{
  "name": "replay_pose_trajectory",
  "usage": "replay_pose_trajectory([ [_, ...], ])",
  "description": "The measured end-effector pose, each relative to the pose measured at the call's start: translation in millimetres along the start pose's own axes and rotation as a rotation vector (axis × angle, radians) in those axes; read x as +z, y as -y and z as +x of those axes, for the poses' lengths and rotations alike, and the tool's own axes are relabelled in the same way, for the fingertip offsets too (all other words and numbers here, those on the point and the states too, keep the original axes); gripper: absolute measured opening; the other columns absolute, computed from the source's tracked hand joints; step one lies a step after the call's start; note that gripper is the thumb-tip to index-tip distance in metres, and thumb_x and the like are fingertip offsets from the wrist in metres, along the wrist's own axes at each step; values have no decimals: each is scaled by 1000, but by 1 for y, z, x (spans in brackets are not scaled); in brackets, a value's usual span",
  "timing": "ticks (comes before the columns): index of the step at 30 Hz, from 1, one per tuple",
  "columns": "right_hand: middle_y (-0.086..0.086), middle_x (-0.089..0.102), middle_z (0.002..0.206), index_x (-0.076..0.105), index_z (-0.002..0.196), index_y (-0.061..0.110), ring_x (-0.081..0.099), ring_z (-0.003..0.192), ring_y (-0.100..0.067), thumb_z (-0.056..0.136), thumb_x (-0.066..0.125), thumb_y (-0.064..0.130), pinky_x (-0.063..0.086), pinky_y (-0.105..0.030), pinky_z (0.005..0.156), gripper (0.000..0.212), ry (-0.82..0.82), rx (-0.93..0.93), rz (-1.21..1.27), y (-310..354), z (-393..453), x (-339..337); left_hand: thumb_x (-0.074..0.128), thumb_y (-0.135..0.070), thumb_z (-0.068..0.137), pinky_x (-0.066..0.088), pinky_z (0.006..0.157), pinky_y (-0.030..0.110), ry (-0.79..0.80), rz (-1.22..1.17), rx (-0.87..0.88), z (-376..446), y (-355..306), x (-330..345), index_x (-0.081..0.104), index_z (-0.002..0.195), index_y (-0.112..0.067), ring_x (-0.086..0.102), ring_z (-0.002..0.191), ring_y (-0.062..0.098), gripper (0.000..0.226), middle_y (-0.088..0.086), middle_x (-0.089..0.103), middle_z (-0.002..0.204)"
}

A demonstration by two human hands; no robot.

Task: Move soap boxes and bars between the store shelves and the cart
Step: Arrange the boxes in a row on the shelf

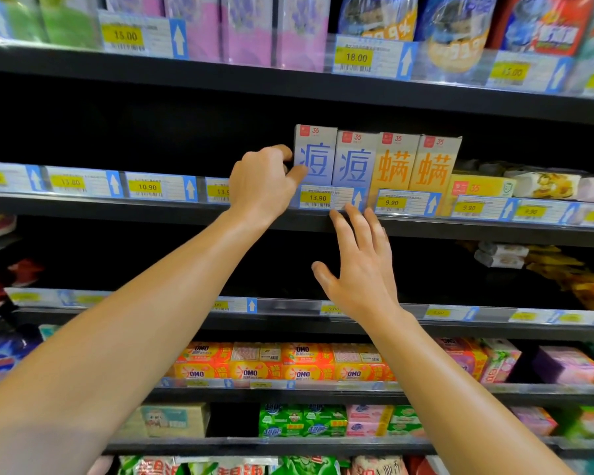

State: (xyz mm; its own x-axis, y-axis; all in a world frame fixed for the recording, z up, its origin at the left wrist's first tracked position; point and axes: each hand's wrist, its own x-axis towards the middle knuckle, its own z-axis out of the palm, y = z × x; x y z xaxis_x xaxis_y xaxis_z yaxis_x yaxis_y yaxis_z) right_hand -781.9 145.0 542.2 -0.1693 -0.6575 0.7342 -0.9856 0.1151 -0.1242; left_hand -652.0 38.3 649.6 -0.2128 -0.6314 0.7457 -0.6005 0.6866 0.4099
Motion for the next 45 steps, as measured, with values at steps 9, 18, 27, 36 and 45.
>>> replay_pose_trajectory([
  [9,-1,21,163,27,155,22,5,152,-26,88,65,47,15,-48,123,80,26,9,13,1,0,-3,62,-37,95,54,78,32,0,-4,12,2,3,0,68,103,-16,63,80,11,23,-1,73,95],
  [18,-1,21,162,28,154,22,4,152,-26,88,65,47,14,-46,123,80,21,27,15,4,0,-3,62,-38,94,53,79,32,-2,-5,-24,-1,-3,-3,67,112,-14,67,86,14,30,0,73,96],
  [27,1,18,163,25,155,24,1,152,-24,89,63,48,9,-41,122,80,48,39,2,6,0,-7,62,-39,94,49,72,29,13,22,-27,1,-4,-5,67,106,-17,66,83,12,26,-2,73,93],
  [36,-1,47,144,49,141,16,34,136,-22,91,64,30,30,-37,114,54,-193,41,117,1,35,-42,65,-34,89,54,79,37,-47,-125,54,6,3,-13,57,128,-23,64,89,14,41,-6,68,104],
  [45,-8,58,131,56,135,12,46,125,-38,87,63,23,37,-51,105,49,-309,-35,-122,-11,106,-63,69,-31,86,51,90,38,32,-129,117,19,3,-9,48,141,-30,60,98,26,59,4,47,131],
])
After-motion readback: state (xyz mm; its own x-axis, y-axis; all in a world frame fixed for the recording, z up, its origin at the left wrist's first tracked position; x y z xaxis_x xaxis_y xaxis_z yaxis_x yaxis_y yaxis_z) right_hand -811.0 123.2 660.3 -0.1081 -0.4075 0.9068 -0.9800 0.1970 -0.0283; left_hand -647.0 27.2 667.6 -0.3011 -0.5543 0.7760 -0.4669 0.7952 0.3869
